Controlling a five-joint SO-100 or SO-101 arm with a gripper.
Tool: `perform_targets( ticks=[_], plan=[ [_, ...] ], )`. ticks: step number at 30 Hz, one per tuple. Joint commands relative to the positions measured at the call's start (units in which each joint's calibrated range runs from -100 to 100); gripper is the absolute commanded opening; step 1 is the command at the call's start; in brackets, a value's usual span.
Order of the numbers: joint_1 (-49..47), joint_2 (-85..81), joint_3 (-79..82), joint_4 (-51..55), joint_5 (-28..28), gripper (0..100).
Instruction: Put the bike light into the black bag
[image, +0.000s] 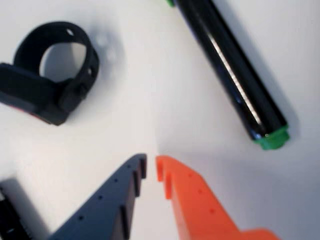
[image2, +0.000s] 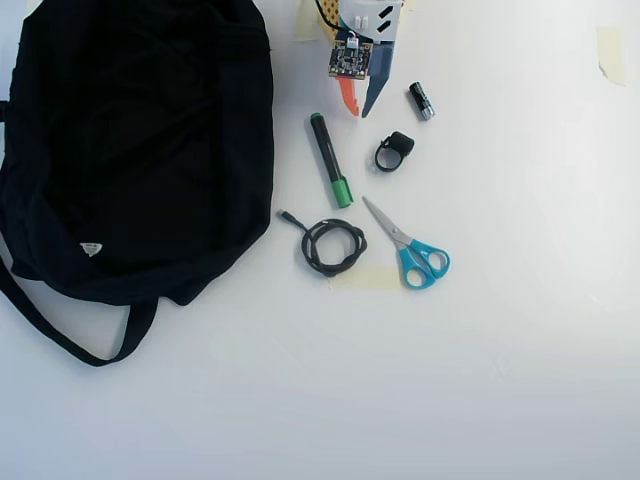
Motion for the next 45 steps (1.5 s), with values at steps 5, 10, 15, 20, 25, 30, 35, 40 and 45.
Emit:
perform_targets(
  ticks=[5, 10, 15, 20, 25, 30, 35, 40, 45],
  plan=[
    [-0.1, -1.6, 1.2, 3.4, 0.2, 2],
    [-0.1, -1.6, 1.2, 3.4, 0.2, 2],
    [-0.1, -1.6, 1.2, 3.4, 0.2, 2],
    [-0.1, -1.6, 1.2, 3.4, 0.2, 2],
    [-0.8, -1.5, 0.7, 3.1, 0.2, 2],
    [-1.3, 0.6, -6.0, -2.6, 0.2, 2],
    [-2.8, 10.5, -15.0, -13.7, 0.2, 2],
    [-6.6, 20.6, -23.6, -25.6, -0.3, 2],
    [-8.3, 33.0, -32.0, -41.3, -0.3, 2]
  ],
)
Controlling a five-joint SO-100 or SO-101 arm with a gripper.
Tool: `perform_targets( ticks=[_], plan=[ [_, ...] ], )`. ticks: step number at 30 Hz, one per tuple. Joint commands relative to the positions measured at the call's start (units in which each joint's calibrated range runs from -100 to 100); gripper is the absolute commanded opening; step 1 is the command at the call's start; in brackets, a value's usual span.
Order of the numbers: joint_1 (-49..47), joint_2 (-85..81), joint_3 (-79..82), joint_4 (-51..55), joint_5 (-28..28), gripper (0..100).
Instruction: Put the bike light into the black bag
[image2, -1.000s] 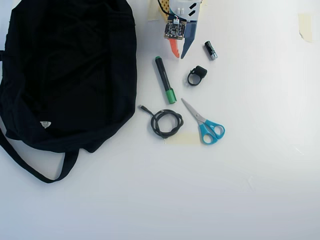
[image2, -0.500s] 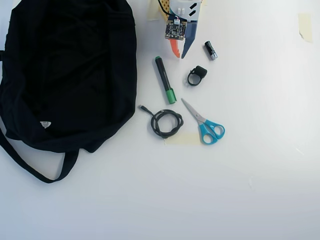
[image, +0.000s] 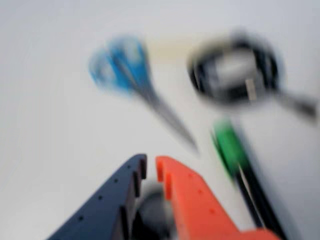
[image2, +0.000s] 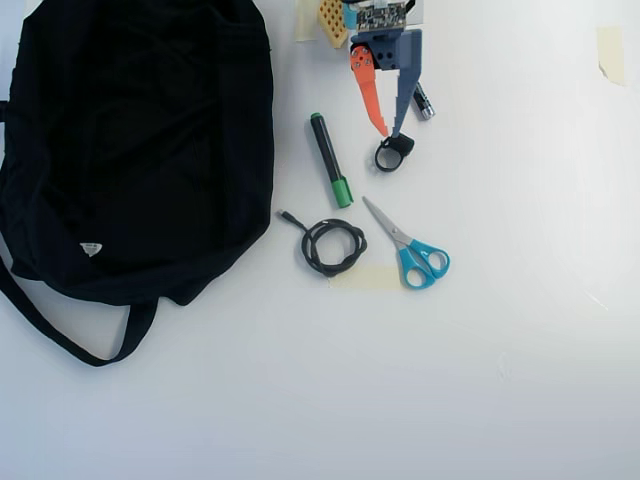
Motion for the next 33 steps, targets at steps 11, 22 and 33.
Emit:
perform_targets(
  ticks=[11, 22, 33],
  plan=[
    [-0.2, 30.0, -27.9, -22.6, 0.5, 2],
    [2.0, 45.2, -52.9, -12.3, 0.6, 2],
    [1.5, 53.3, -60.6, 4.9, 2.7, 2]
  ],
)
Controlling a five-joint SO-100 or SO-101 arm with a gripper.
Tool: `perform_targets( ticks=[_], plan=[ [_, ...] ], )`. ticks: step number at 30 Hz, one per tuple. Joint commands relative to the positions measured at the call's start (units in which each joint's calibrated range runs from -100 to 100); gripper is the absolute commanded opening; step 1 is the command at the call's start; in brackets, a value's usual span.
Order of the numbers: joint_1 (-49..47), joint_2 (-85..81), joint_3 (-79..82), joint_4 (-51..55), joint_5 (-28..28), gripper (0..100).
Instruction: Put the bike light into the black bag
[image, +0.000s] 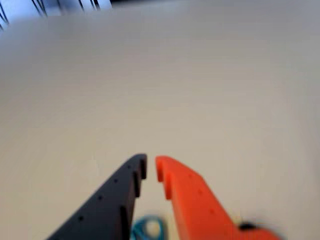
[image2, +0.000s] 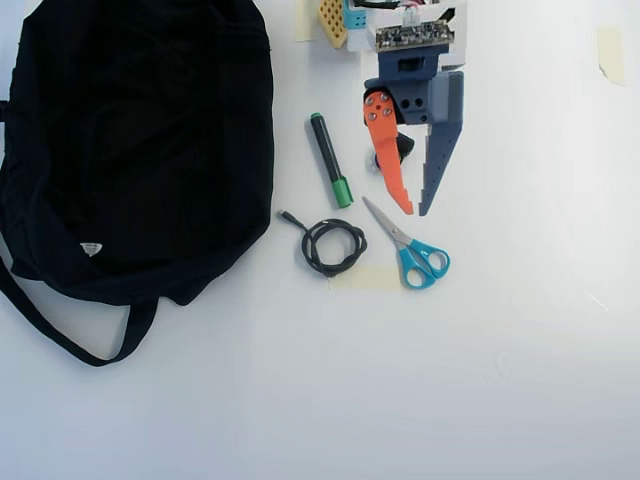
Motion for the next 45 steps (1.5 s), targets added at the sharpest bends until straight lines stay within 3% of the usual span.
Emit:
perform_targets(
  ticks=[1, 5, 12, 19, 26, 33, 41, 45],
  plan=[
    [-0.5, -0.2, -2.5, 8.2, 4.2, 2],
    [-0.5, -0.8, -2.5, 15.8, 10.7, 2],
    [-5.5, -0.7, -2.5, 30.9, 12.6, 2],
    [-7.9, -0.1, -2.1, 39.0, 16.8, 2],
    [-7.8, -0.2, 8.0, 41.1, 22.5, 2],
    [-3.7, 0.0, 11.8, 40.5, 22.9, 2],
    [-2.0, 0.0, 14.3, 40.1, 23.1, 17],
    [-2.1, 0.0, 15.4, 38.2, 23.1, 17]
  ],
)
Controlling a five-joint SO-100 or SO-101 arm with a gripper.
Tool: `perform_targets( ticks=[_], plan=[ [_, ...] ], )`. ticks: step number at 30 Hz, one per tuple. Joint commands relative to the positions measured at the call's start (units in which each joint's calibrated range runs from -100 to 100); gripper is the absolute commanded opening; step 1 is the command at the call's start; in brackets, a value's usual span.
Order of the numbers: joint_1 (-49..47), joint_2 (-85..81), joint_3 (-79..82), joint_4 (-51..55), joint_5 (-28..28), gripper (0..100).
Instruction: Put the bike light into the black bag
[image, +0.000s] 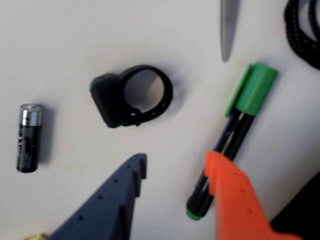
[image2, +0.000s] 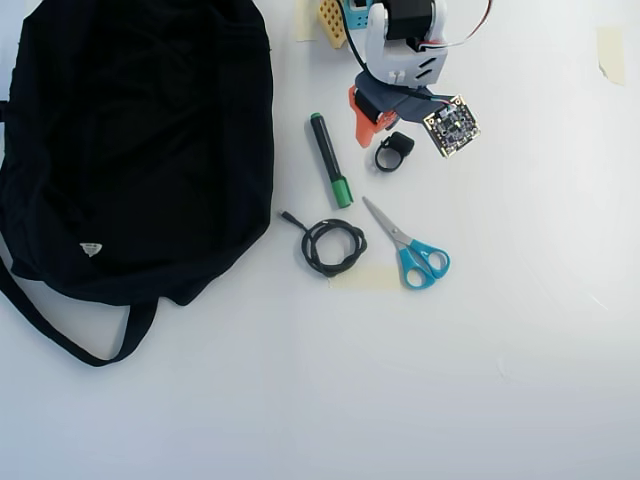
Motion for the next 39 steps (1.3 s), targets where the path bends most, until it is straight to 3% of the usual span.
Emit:
perform_targets(
  ticks=[1, 12, 33, 39],
  plan=[
    [-0.2, -0.2, 0.7, -2.4, 0.2, 17],
    [-1.3, 7.1, 0.8, -10.2, -0.4, 18],
    [-1.2, 12.9, 0.8, -15.5, -0.6, 18],
    [-2.1, 13.5, 0.6, -15.6, -3.8, 18]
  ],
)
